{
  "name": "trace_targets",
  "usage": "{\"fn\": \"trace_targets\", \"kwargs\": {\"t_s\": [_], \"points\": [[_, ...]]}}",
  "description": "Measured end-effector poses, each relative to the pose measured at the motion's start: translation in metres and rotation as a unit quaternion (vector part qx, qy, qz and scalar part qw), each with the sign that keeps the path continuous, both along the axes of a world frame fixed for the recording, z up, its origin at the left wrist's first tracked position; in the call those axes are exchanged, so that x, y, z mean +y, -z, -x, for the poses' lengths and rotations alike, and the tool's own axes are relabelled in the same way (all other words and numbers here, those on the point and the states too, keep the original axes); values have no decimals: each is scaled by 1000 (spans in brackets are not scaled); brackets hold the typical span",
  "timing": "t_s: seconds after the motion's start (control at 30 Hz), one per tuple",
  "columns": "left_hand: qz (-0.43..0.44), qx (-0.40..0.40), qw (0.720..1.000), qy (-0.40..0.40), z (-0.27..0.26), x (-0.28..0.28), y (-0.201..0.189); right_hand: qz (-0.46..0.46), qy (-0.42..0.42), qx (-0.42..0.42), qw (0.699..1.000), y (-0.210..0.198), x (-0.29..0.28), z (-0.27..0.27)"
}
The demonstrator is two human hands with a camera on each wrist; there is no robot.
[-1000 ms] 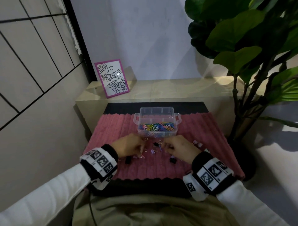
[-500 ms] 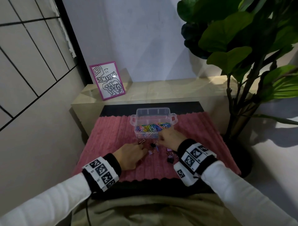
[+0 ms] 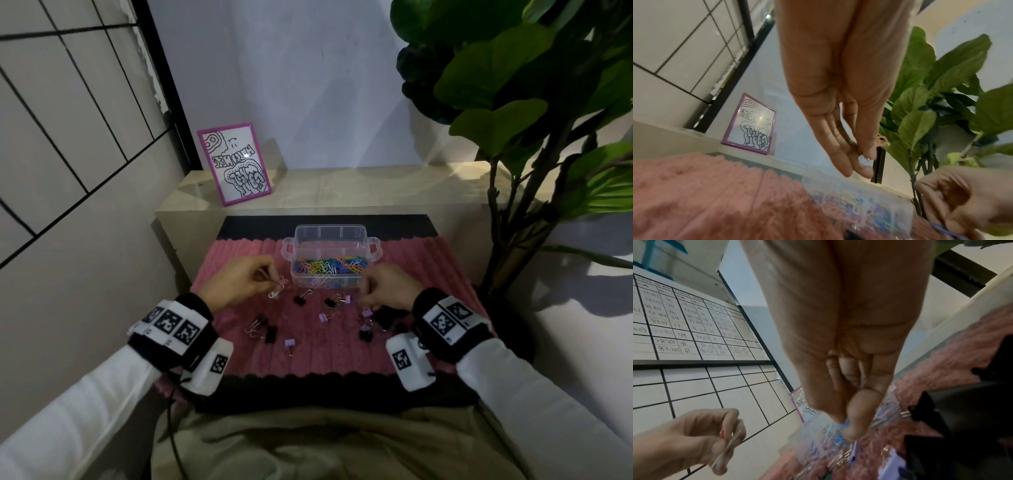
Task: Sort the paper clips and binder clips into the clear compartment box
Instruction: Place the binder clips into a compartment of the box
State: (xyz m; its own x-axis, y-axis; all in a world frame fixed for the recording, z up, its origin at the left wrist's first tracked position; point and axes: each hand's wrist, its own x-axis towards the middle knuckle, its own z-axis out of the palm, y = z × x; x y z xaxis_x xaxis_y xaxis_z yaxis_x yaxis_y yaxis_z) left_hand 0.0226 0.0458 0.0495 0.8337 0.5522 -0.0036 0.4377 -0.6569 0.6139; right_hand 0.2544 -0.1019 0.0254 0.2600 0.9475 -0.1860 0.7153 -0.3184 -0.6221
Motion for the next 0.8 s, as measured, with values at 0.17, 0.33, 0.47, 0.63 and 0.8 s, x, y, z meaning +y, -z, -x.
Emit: {"fn": "trace_targets", "kwargs": {"t_s": [0.17,0.33,0.47,0.63,0.8], "points": [[87,-75,992,-44,1,3,-5,-21,-66,7,998,-7,2,8],[183,-140,969,-86,14,0,-7,-27,-81,-37,996,-4,13,19],[205,-130,965,-98,24,-1,1,-1,-141,-121,983,7,33,38],[199,-114,968,-98,28,-3,8,51,-184,-203,960,13,51,49],[189,-104,973,-85,30,-9,10,46,-198,-217,955,17,51,46]]}}
